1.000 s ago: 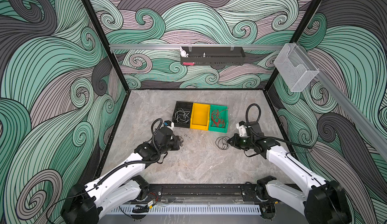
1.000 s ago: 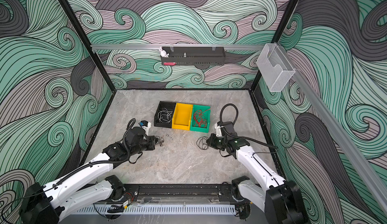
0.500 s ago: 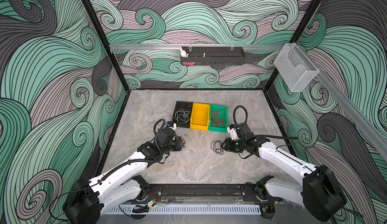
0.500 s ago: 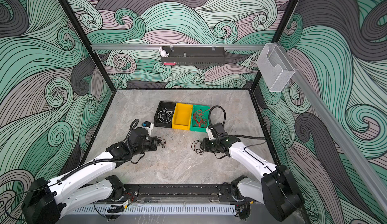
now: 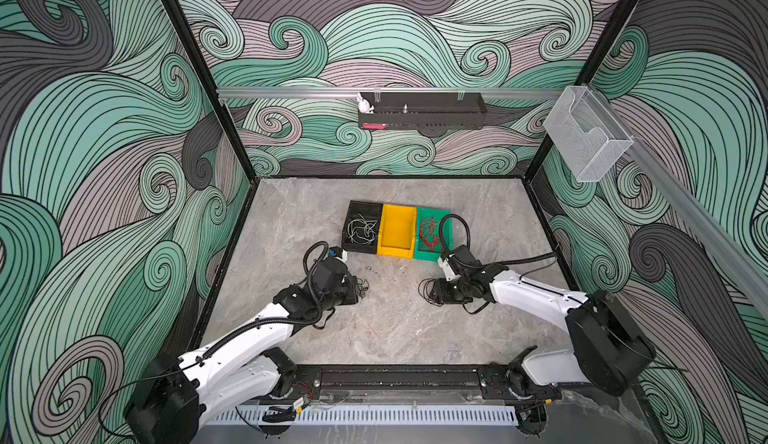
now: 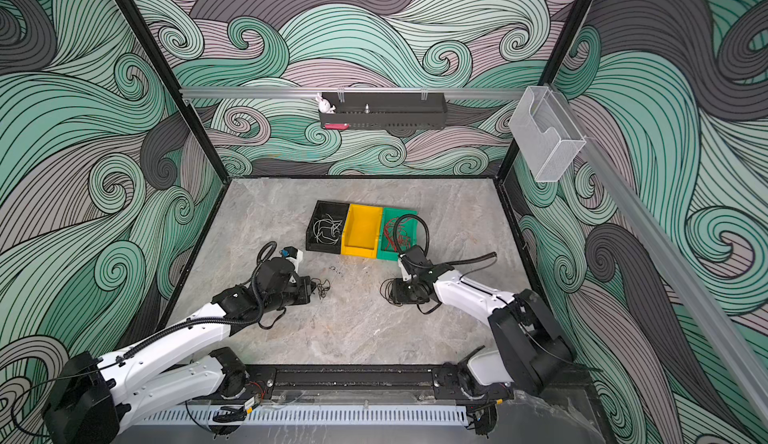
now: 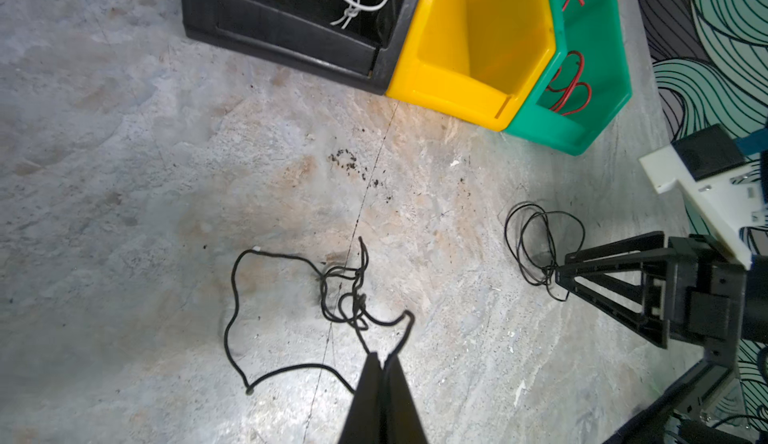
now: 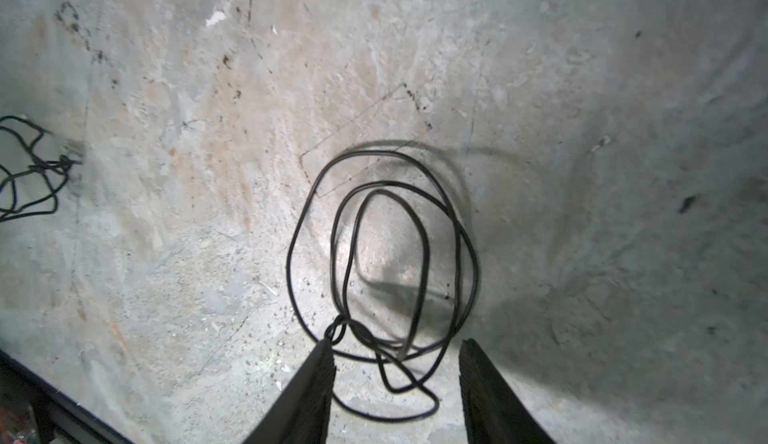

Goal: Untangle the cables

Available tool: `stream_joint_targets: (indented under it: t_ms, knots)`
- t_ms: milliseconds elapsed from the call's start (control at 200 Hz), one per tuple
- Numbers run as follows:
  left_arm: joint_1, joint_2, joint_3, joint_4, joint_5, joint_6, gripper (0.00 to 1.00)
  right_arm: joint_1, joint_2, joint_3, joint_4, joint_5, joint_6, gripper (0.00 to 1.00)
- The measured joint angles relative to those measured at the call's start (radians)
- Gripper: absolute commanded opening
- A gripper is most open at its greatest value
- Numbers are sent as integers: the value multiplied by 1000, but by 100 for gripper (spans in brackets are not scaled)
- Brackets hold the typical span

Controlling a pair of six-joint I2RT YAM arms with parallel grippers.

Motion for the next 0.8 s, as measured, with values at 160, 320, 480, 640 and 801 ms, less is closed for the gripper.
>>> stream_joint_targets:
  t_ms: [160, 320, 480, 640, 801]
  knots:
    - [0, -25, -9, -3, -9, -10, 6, 44, 38, 21, 13, 55, -11, 40]
    - [0, -32, -13, -3, -21, -16, 6, 74, 72, 31, 21, 103, -18, 24]
    - [0, -32, -19, -4, -24, -18, 6, 84, 90, 42, 33, 129, -21, 15]
    - [0, -34, -27, -3, -27, -23, 6, 98, 93, 45, 34, 136, -23, 8]
    - [0, -45, -42, -6, -35, -28, 6, 114, 58, 47, 32, 129, -24, 8]
